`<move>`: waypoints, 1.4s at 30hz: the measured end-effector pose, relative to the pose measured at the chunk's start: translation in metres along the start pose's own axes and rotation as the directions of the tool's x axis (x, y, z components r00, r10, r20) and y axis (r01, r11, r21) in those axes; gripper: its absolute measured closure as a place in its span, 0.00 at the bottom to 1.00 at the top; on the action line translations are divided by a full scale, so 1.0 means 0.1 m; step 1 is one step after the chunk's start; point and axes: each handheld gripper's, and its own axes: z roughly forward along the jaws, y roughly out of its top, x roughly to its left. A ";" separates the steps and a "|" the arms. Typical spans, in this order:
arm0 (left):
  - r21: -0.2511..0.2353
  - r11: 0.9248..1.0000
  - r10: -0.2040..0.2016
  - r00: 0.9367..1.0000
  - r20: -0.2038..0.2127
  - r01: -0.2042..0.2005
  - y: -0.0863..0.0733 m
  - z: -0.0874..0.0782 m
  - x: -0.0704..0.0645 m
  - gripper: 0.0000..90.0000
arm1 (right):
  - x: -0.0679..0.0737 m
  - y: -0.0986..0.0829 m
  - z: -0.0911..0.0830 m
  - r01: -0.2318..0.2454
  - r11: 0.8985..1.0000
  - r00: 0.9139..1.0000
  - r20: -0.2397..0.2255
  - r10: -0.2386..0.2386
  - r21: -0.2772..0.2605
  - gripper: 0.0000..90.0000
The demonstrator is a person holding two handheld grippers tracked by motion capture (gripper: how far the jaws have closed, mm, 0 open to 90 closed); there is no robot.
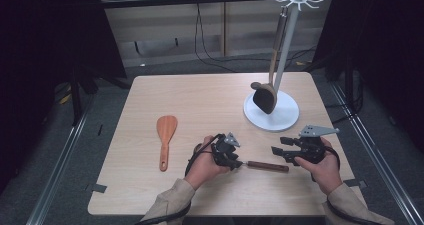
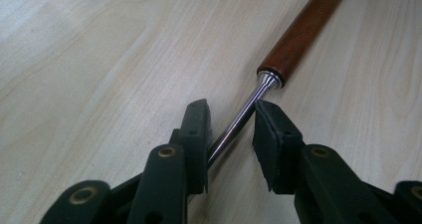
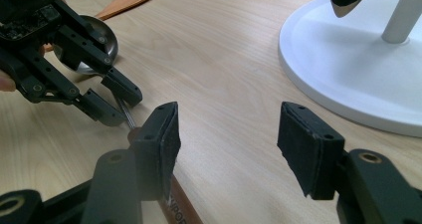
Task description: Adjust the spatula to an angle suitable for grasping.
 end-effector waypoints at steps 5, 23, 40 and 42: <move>0.001 0.999 -0.053 0.999 -0.011 0.053 0.03 -0.07 0.02 0.88 | -0.01 0.00 -0.01 0.001 1.000 1.000 0.003 -0.001 -0.003 0.47; 0.021 0.999 0.024 1.000 0.005 -0.024 0.05 0.04 -0.06 0.80 | -0.03 0.02 -0.06 -0.006 1.000 1.000 0.016 0.007 -0.016 0.47; 0.065 0.996 0.061 0.997 0.049 -0.064 0.09 0.05 -0.13 0.84 | -0.04 0.05 -0.08 -0.002 1.000 1.000 0.018 0.003 -0.028 0.47; 0.073 0.994 0.077 0.996 0.046 -0.080 0.11 0.06 -0.16 0.84 | -0.05 0.04 -0.09 -0.002 1.000 1.000 0.018 0.002 -0.030 0.47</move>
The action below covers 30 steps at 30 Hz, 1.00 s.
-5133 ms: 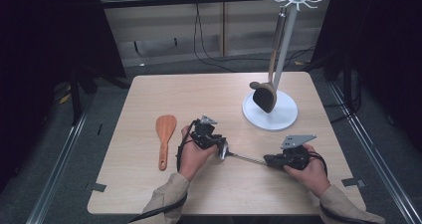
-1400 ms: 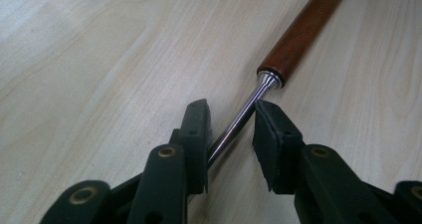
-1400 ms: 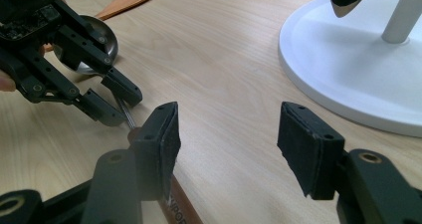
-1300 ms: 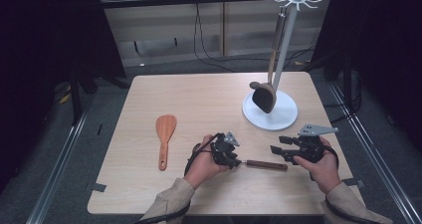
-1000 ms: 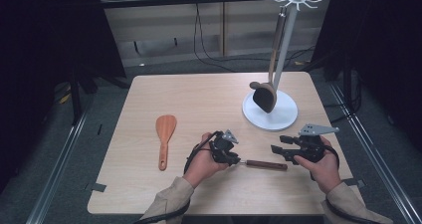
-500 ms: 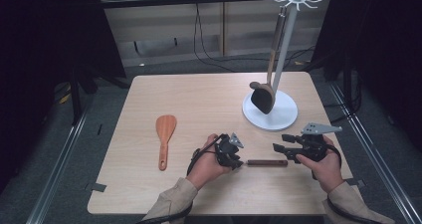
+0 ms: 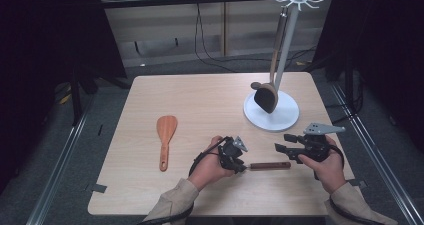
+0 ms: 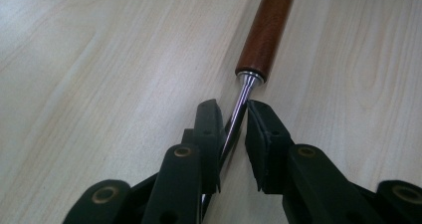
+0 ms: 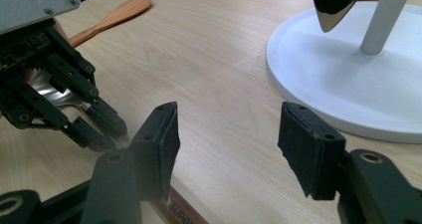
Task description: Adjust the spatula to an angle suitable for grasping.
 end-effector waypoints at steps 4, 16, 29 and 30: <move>0.015 1.000 -0.006 0.999 -0.042 0.006 0.03 0.01 -0.06 0.85 | -0.01 0.00 0.00 0.002 1.000 1.000 0.003 -0.002 -0.002 0.46; 0.036 0.998 -0.054 0.996 -0.073 0.056 0.05 -0.01 0.03 0.84 | 0.01 0.02 -0.02 0.007 1.000 1.000 0.002 -0.007 -0.007 0.44; 0.093 0.995 0.043 0.999 -0.029 -0.040 0.22 0.08 -0.01 0.89 | -0.01 0.03 -0.05 -0.003 1.000 1.000 0.001 0.003 -0.015 0.43; 0.102 0.994 0.047 0.999 -0.026 -0.045 0.22 0.07 -0.01 0.91 | -0.02 0.03 -0.05 -0.003 1.000 1.000 0.001 0.003 -0.014 0.43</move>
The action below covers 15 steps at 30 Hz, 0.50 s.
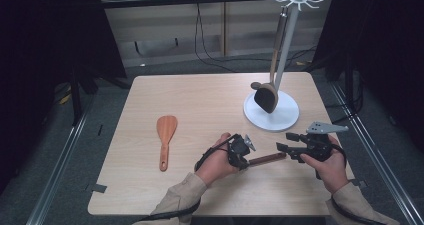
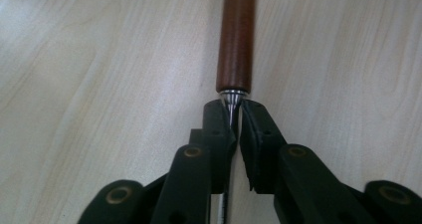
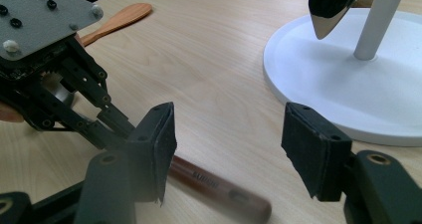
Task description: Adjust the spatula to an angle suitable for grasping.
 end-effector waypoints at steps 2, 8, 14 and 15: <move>0.003 0.998 -0.057 0.998 0.005 0.057 0.00 0.00 0.00 0.94 | 0.00 0.00 0.00 0.000 1.000 1.000 0.002 0.000 0.002 0.43; 0.012 0.995 -0.099 0.995 -0.010 0.099 0.00 -0.01 -0.02 0.94 | -0.01 0.00 -0.01 -0.003 1.000 1.000 0.004 0.003 -0.003 0.43; -0.031 0.985 -0.168 0.986 0.006 0.169 -0.04 -0.05 0.02 0.94 | 0.00 0.01 0.00 -0.021 1.000 1.000 0.007 0.021 -0.007 0.34; -0.058 0.981 -0.183 0.983 0.009 0.183 -0.05 -0.09 0.04 0.94 | 0.00 0.01 0.00 -0.024 1.000 1.000 0.009 0.024 -0.008 0.32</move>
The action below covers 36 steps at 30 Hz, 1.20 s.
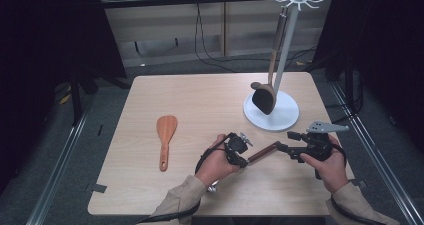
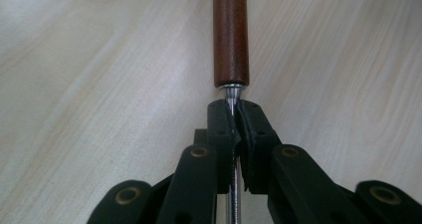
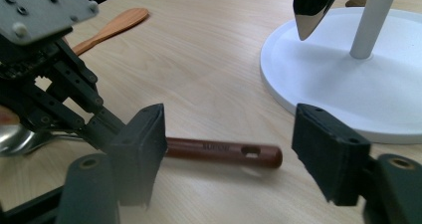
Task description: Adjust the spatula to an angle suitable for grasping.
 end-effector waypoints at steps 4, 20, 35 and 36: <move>-0.120 0.992 -0.051 0.999 -0.005 0.050 -0.02 -0.16 0.04 0.94 | 0.00 0.01 -0.01 -0.019 1.000 1.000 0.010 0.019 -0.018 0.28; -0.538 0.824 -0.242 0.969 -0.054 0.176 -0.09 -0.64 0.04 0.95 | 0.31 0.10 0.24 -0.008 0.999 0.997 -0.077 0.004 -0.049 0.32; -0.646 0.741 -0.314 0.945 -0.092 0.183 0.05 -0.74 -0.07 0.95 | 0.69 0.27 0.52 -0.092 0.991 0.984 -0.160 0.076 -0.100 0.67; -0.655 0.733 -0.317 0.944 -0.090 0.183 0.06 -0.74 -0.08 0.95 | 0.71 0.28 0.53 -0.098 0.990 0.983 -0.163 0.081 -0.100 0.69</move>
